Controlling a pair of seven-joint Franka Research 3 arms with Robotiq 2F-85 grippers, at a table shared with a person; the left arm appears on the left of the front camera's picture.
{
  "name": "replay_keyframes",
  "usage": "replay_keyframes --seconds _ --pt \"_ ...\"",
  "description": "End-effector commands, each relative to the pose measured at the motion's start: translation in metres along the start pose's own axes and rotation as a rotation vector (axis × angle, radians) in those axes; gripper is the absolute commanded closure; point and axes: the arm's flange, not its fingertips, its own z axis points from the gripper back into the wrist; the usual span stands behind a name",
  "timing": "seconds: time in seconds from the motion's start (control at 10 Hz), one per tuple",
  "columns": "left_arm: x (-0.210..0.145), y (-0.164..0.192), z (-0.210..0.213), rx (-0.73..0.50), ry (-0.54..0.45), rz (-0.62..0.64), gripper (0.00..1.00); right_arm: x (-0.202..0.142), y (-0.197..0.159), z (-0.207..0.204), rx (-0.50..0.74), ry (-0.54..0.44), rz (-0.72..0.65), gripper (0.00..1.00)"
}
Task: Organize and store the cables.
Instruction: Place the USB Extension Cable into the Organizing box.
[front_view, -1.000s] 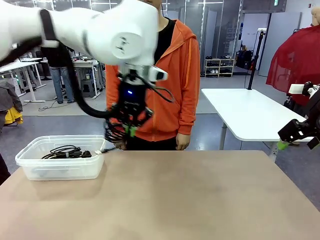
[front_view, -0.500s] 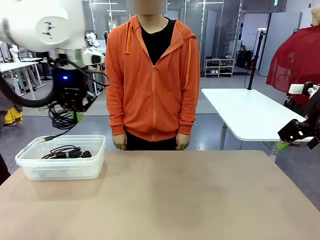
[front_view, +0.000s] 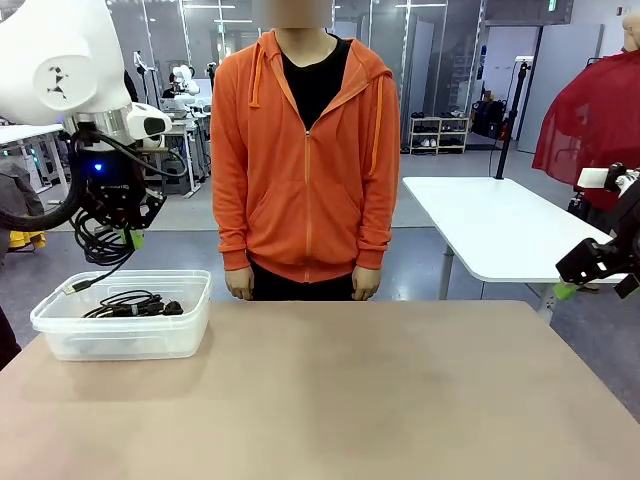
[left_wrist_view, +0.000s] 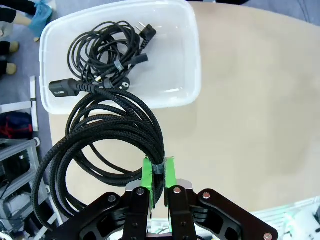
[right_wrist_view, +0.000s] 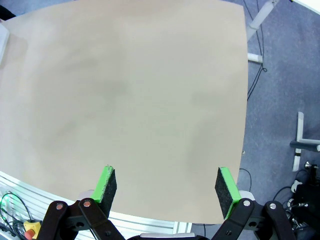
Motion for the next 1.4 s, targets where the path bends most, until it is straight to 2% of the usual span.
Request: replay_keyframes --seconds 0.0,0.2,0.4,0.5,0.9,1.1,1.2,1.3 --pt "0.032 0.012 -0.03 0.024 -0.013 0.101 0.89 0.001 0.001 0.0 0.001 0.008 0.004 0.0" --pt "0.05 0.023 -0.052 -0.002 -0.008 0.162 0.89 0.001 0.001 0.0 0.001 0.008 0.004 0.0" --pt "0.05 0.027 -0.054 0.005 -0.008 0.191 0.89 0.001 0.001 0.0 0.001 0.008 0.004 0.0" --pt "0.046 0.03 -0.065 0.0 0.019 0.149 0.89 0.001 0.001 0.0 0.001 0.008 0.004 0.0" --pt "0.048 0.028 -0.066 -0.002 0.02 0.16 0.89 0.001 0.001 0.0 0.001 0.008 0.004 0.0" --pt "0.067 0.022 -0.082 0.046 -0.039 0.058 0.89 0.001 0.001 0.0 0.001 0.008 0.004 0.0" --pt "0.083 0.024 -0.093 0.117 -0.086 0.077 0.89 0.001 0.001 0.0 0.001 0.008 0.004 0.0" --pt "0.097 0.026 -0.106 0.1 -0.064 0.056 0.89 0.001 0.001 0.0 0.001 0.008 0.004 0.0"
